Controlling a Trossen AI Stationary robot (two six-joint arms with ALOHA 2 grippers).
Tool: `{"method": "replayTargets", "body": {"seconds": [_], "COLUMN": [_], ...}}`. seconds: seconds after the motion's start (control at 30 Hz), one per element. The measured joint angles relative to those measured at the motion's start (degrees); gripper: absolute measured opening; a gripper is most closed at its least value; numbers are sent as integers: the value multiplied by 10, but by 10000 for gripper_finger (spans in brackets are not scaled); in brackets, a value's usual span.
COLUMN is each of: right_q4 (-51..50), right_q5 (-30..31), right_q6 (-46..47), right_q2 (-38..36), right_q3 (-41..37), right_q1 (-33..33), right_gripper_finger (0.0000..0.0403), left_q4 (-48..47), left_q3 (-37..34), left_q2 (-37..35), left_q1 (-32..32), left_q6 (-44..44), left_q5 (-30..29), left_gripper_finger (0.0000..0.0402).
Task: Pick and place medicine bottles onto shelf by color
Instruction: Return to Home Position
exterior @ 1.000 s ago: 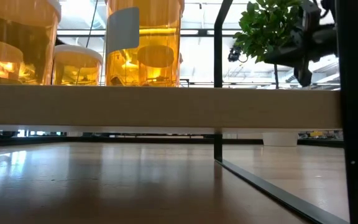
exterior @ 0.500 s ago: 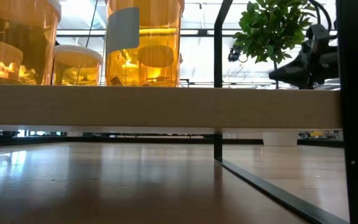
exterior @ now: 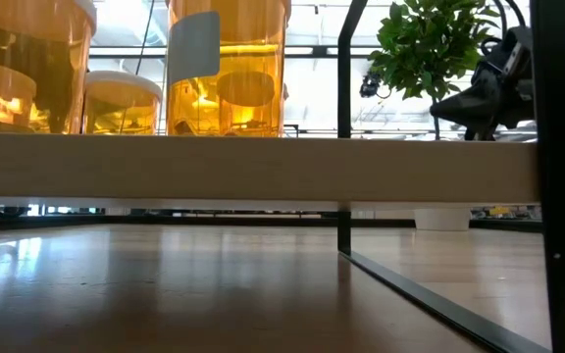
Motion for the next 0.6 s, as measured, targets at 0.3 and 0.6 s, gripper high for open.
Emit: {"method": "replayTargets", "body": {"seconds": [0.3,0.6], "right_q4": [1,1], "right_q5": [-5,-5], "right_q6": [4,4], "right_q2": [1,1], "right_q3": [0,0], "right_q1": [0,0], "right_gripper_finger": [20,20], "left_q4": [4,5], "left_q3": [0,0], "left_q2": [0,0], "left_q1": [0,0], "left_q6": [-2,-1], "left_q5": [0,1], "left_gripper_finger": [16,23]}}
